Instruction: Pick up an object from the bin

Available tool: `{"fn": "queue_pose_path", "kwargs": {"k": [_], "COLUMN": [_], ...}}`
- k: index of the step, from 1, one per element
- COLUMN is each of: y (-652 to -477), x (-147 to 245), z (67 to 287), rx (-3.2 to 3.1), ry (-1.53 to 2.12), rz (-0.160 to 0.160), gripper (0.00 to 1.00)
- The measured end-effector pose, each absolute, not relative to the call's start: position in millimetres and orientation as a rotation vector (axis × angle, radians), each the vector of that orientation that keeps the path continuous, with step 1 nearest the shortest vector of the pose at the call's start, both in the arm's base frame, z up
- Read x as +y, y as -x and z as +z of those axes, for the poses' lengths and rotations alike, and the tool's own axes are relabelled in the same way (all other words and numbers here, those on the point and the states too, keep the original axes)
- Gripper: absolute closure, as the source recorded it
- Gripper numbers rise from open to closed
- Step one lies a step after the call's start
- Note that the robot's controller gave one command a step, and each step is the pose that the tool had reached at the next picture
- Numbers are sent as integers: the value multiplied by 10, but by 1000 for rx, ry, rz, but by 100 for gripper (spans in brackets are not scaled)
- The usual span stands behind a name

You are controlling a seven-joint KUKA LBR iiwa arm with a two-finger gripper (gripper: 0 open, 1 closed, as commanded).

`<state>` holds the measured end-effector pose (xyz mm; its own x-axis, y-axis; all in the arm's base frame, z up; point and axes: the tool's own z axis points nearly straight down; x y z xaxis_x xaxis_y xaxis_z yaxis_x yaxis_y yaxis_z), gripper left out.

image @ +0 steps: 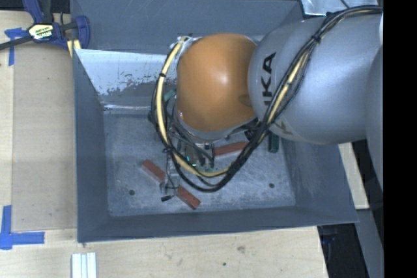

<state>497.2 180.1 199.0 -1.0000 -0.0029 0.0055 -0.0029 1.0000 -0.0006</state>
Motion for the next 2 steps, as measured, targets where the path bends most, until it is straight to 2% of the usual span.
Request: {"fn": "queue_pose_path", "kwargs": {"k": [1,2], "y": [-4992,-5260], "x": [1793,1683], "z": [2031,732], "rx": [-3144,-3145], "ry": [0,46], "rz": [-2,-7], "gripper": [0,100]}}
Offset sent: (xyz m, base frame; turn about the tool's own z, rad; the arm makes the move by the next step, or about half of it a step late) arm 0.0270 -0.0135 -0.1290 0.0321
